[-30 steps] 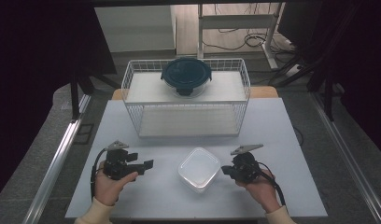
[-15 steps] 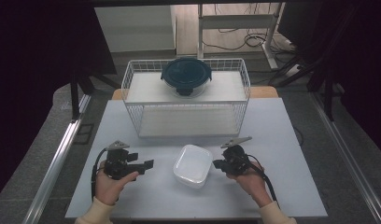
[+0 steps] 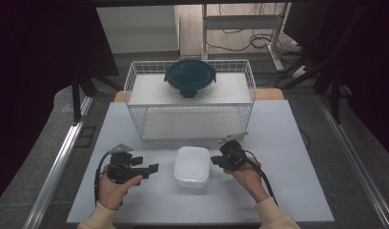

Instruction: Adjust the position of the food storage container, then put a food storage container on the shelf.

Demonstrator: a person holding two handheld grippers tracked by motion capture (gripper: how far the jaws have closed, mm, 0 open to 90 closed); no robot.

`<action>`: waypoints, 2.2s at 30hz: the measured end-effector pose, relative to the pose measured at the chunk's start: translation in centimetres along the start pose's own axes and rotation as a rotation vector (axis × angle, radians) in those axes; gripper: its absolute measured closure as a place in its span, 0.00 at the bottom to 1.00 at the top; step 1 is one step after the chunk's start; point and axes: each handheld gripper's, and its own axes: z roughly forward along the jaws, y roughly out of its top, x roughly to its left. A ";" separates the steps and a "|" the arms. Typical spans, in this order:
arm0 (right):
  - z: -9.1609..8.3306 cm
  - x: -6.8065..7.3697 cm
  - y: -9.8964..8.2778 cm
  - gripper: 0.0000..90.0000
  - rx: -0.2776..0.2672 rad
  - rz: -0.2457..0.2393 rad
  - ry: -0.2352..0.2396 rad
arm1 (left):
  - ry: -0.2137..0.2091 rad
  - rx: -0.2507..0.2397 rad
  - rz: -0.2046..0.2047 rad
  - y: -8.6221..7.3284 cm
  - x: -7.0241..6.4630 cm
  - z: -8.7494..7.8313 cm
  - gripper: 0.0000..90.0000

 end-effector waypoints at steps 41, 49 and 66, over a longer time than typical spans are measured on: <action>-6.3 -1.4 -2.9 0.35 -0.236 0.155 0.058 | -0.057 -0.025 -0.017 0.4 0.0 0.3 0.26; -5.2 -0.4 -2.4 0.36 -0.211 0.164 0.087 | -0.095 -0.016 -0.035 1.0 0.0 1.0 0.28; -1.9 0.7 -0.5 0.38 -0.185 0.249 0.154 | -0.252 0.061 -0.162 2.6 -0.1 5.4 0.32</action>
